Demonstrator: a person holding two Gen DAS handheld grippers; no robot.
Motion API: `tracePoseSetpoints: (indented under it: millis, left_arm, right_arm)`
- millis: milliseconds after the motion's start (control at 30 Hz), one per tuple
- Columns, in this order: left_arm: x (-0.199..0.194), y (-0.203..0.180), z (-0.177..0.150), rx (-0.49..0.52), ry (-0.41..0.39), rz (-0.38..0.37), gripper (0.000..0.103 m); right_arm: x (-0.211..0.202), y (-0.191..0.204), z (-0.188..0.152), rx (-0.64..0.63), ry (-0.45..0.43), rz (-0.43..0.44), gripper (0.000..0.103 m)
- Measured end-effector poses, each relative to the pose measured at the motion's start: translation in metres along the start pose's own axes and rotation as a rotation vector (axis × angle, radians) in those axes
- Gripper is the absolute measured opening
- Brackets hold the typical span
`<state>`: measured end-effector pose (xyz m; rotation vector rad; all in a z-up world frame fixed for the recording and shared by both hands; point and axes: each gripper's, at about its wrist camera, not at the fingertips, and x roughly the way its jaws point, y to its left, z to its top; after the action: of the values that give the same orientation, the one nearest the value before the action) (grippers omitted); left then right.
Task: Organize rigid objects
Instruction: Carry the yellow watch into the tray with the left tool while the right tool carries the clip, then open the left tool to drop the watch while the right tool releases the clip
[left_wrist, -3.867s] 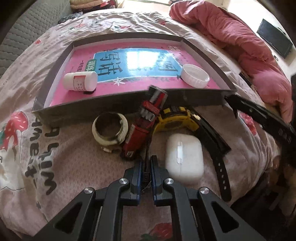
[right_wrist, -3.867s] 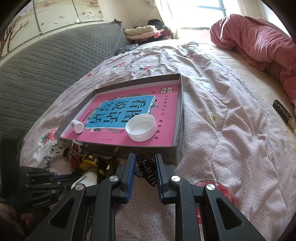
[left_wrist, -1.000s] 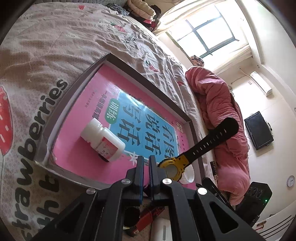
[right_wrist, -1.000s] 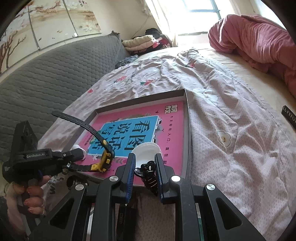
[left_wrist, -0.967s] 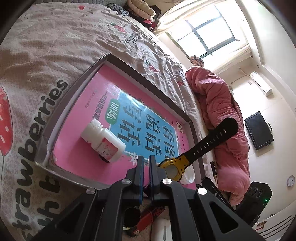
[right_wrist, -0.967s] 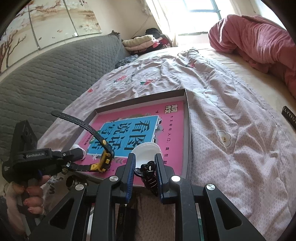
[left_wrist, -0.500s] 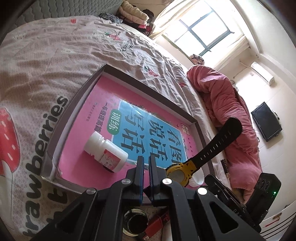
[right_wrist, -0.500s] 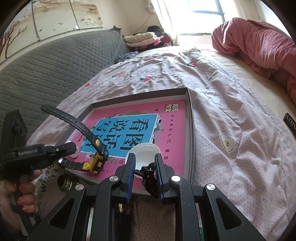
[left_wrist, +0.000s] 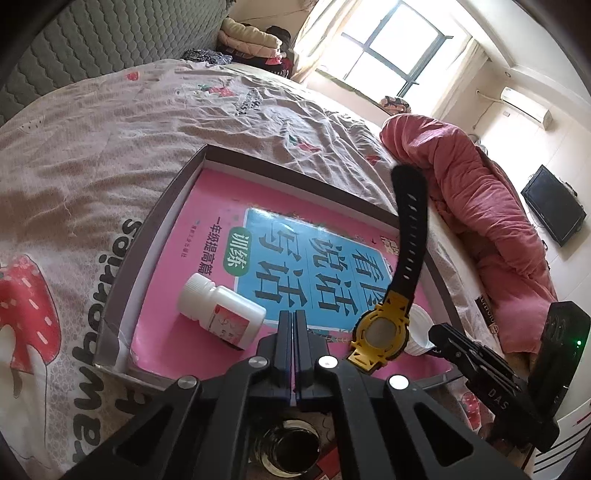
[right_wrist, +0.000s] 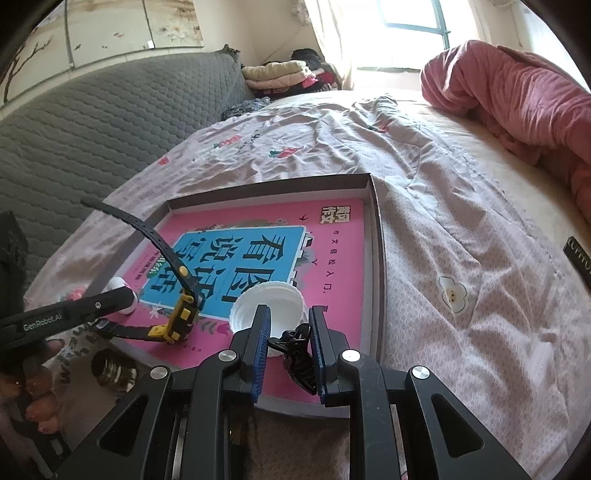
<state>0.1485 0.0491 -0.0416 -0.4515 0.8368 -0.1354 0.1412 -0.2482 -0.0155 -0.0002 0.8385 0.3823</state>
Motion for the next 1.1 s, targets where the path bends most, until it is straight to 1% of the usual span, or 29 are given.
tracePoseSetpoints:
  millis: [300,400,533,667,833,1100]
  left_arm:
    - [-0.0007,-0.0058,-0.0025,0.054,-0.024,0.056,0.000]
    - [-0.0009,-0.0064,-0.0028,0.060,-0.028,0.065,0.000]
    - [0.0000,-0.0090,-0.0041,0.096,-0.035,0.095,0.001]
    - [0.0013,-0.0098,-0.0031,0.120,-0.040,0.121,0.001]
    - [0.0011,-0.0085,-0.0024,0.130,-0.034,0.129,0.001]
    - [0.0019,-0.0091,-0.0024,0.148,-0.031,0.139,0.001]
  right_arm:
    - [0.0023,0.0019,0.0013,-0.011,0.001,-0.013,0.021]
    - [0.0023,0.0022,0.0012,-0.016,0.001,-0.016,0.021]
    - [0.0020,0.0031,0.0015,-0.016,0.001,-0.017,0.022]
    - [0.0022,0.0033,0.0020,-0.023,0.001,-0.019,0.023]
    - [0.0023,0.0031,0.0019,-0.024,0.002,-0.020,0.024]
    - [0.0026,0.0034,0.0016,-0.030,0.003,-0.018,0.029]
